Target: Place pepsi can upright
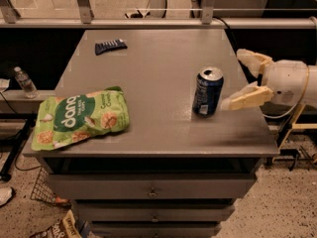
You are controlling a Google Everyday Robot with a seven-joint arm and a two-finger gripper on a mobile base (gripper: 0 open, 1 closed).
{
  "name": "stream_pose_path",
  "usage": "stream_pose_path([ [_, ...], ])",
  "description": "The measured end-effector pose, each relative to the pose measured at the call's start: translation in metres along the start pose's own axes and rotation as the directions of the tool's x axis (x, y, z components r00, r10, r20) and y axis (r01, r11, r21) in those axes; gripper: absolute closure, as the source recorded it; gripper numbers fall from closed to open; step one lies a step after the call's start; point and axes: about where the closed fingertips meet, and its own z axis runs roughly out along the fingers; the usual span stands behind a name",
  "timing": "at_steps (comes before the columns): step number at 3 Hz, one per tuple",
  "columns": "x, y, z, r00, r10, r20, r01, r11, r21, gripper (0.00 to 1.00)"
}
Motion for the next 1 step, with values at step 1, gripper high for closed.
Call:
stream_pose_path([
  [1, -0.0108, -0.0112, -0.0247, 0.989, -0.053, -0.137, 0.059, 0.9973, 0.043, 0.0],
])
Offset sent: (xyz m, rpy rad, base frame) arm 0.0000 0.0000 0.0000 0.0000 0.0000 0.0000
